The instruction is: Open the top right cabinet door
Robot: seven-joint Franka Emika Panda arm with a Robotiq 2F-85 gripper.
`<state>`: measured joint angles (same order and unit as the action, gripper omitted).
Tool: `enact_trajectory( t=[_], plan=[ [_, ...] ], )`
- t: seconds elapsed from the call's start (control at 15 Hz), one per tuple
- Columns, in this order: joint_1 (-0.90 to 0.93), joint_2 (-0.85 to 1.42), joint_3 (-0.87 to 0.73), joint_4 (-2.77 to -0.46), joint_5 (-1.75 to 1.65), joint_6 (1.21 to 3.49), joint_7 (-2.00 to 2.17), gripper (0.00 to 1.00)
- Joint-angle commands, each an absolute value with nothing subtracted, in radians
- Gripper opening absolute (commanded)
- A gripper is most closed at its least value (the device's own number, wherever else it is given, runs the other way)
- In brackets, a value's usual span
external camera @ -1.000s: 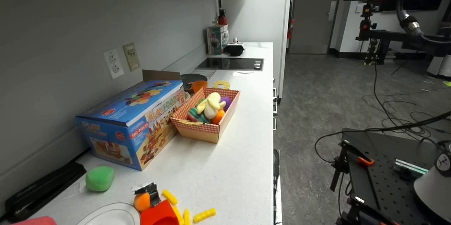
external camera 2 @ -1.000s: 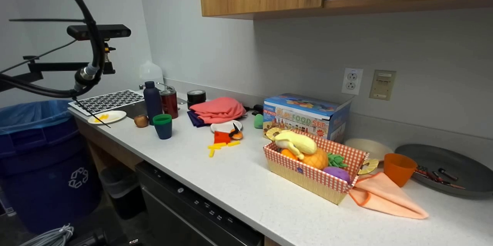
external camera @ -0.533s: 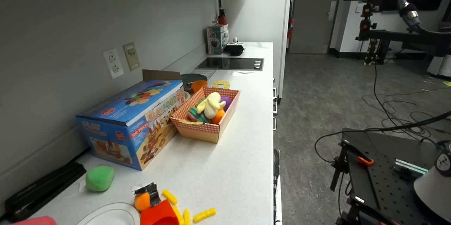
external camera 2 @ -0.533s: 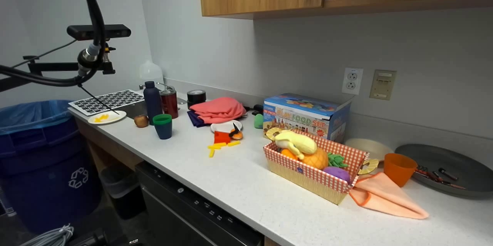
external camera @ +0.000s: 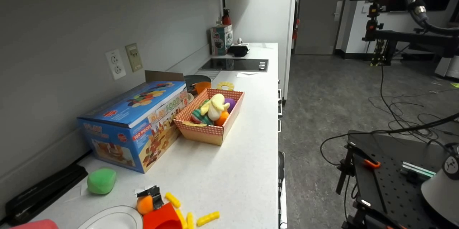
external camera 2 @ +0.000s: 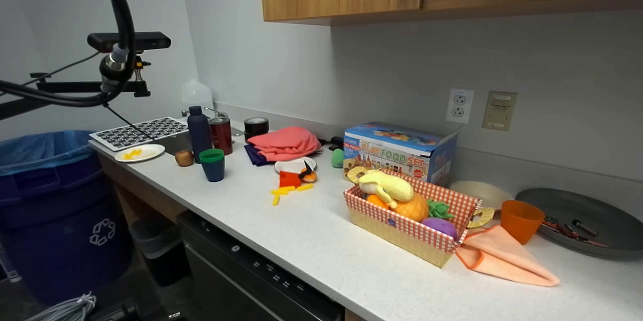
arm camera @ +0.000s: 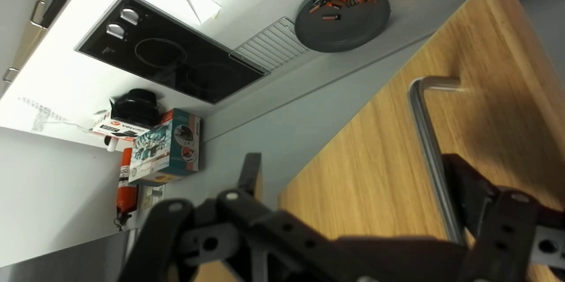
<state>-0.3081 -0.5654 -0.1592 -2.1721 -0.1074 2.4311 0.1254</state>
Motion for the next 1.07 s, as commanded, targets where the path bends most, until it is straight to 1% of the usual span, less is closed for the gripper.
enact_trajectory(
  t=[0.0, 0.67, 1.0],
  plan=[
    [-0.384, -0.591, -0.188, -2.189, -0.198, 2.341, 0.087, 1.0],
    [-0.413, -0.612, -0.229, -2.219, -0.176, 2.455, 0.068, 1.0],
    [-0.415, -0.601, -0.224, -2.21, -0.143, 2.453, 0.107, 1.0]
  ],
)
